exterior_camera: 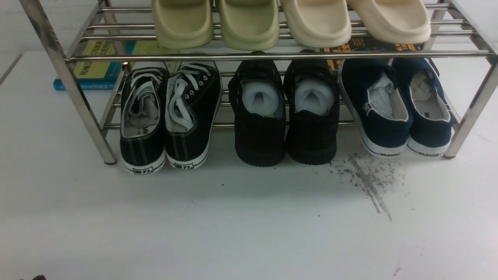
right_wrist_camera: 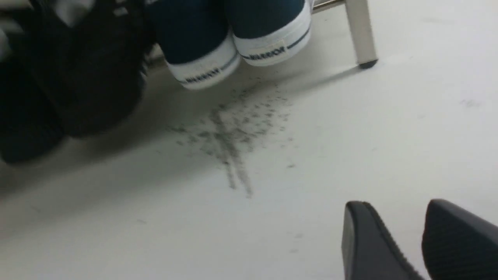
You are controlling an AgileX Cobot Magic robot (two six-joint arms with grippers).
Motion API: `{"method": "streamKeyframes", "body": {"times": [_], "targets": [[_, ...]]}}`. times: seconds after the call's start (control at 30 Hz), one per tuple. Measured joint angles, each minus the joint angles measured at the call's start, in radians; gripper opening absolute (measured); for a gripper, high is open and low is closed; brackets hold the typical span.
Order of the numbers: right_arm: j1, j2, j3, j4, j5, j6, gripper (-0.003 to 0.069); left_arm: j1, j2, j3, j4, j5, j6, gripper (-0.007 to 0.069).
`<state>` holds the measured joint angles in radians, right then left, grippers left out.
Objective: Take the shoes off the shelf with your hand on the white table.
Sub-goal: 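Reach toward the shoe rack and grasp a shoe on it with the right gripper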
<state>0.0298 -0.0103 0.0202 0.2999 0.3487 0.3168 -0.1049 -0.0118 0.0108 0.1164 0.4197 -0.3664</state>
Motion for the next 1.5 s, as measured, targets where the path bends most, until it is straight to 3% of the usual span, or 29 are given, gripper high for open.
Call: {"method": "streamKeyframes", "body": {"times": [0.1, 0.2, 0.37, 0.47, 0.67, 0.93, 1.03, 1.2, 1.27, 1.37, 1.5], "targets": [[0.0, 0.0, 0.004, 0.158, -0.002, 0.069, 0.0237, 0.0, 0.0, 0.0, 0.0, 0.0, 0.0, 0.024], [0.0, 0.0, 0.004, 0.231, -0.003, 0.086, 0.0237, 0.0, 0.0, 0.0, 0.0, 0.0, 0.0, 0.024], [0.0, 0.0, 0.004, 0.258, 0.004, 0.055, 0.0237, 0.0, 0.0, 0.0, 0.0, 0.0, 0.0, 0.024], [0.001, 0.0, -0.027, 0.258, 0.031, -0.045, 0.0237, 0.0, 0.0, 0.0, 0.0, 0.0, 0.0, 0.024], [0.001, 0.104, -0.3, 0.164, 0.16, -0.245, 0.0219, 0.0, 0.0, 0.0, 0.0, 0.0, 0.0, 0.024], [0.001, 0.583, -0.633, -0.089, 0.634, -0.274, 0.0006, 0.0, 0.0, 0.0, 0.0, 0.0, 0.0, 0.024], [0.001, 0.723, -0.681, -0.093, 0.678, -0.276, -0.0008, 0.0, 0.0, 0.0, 0.0, 0.0, 0.0, 0.024], [0.006, 0.922, -0.734, 0.068, 0.686, -0.401, -0.0005, 0.0, 0.0, 0.0, 0.0, 0.0, 0.0, 0.024], [0.053, 0.993, -0.758, 0.247, 0.685, -0.541, 0.0003, 0.0, 0.0, 0.0, 0.0, 0.0, 0.0, 0.024], [0.131, 1.064, -0.791, 0.375, 0.675, -0.628, 0.0009, 0.0, 0.0, 0.0, 0.0, 0.0, 0.0, 0.024], [0.293, 1.205, -0.89, 0.37, 0.632, -0.654, 0.0013, 0.0, 0.0, 0.0, 0.0, 0.0, 0.0, 0.024]]}}
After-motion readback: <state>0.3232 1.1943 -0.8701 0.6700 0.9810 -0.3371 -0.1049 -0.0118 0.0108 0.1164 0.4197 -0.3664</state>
